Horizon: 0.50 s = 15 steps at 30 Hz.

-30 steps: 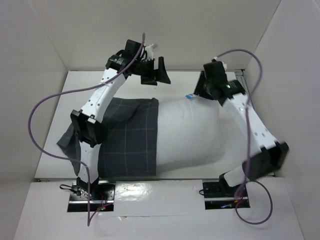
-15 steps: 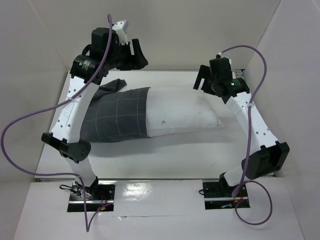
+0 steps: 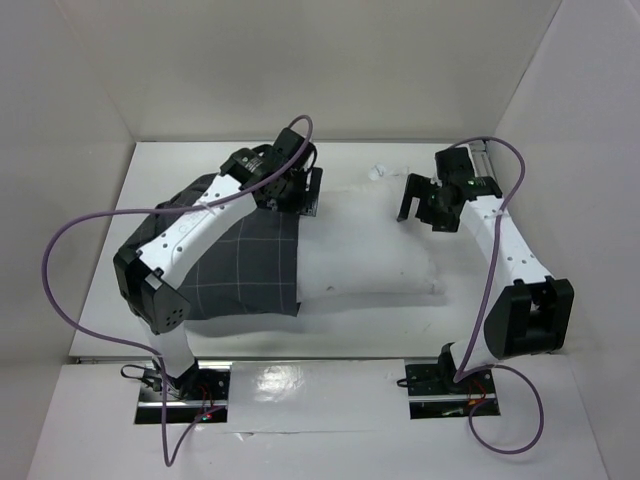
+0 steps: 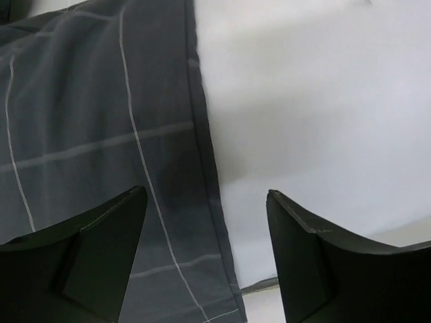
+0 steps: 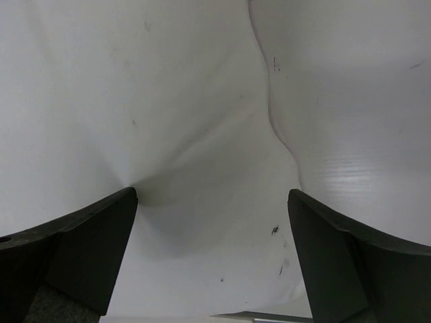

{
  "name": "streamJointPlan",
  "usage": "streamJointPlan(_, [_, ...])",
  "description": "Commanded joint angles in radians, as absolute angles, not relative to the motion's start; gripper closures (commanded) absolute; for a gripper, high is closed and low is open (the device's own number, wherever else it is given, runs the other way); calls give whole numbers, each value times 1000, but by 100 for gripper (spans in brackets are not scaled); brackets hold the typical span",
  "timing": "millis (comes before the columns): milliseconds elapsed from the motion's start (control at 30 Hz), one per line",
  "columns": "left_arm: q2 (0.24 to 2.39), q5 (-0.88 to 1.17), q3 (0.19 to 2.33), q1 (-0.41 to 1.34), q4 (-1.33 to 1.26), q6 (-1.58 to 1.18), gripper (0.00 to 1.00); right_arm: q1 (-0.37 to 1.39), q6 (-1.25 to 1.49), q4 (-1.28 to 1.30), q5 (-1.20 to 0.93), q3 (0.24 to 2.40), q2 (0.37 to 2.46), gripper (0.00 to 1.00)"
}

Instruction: Put the pillow into the pillowcase

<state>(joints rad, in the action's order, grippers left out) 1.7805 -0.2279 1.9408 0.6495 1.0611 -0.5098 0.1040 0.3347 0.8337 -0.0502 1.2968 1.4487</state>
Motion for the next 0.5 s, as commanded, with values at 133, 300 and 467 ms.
streamJointPlan(133, [1739,-282,1910,660,1072,-534,19,98,304,864,-75,1282,1425,0])
streamJointPlan(300, [1802,-304,1933,678,1115,-534,20,98,304,864,-75,1281,1425,0])
streamJointPlan(467, [1815,-364,1956,678,1161,-563,78,89,295,855,-75,1244,1436,0])
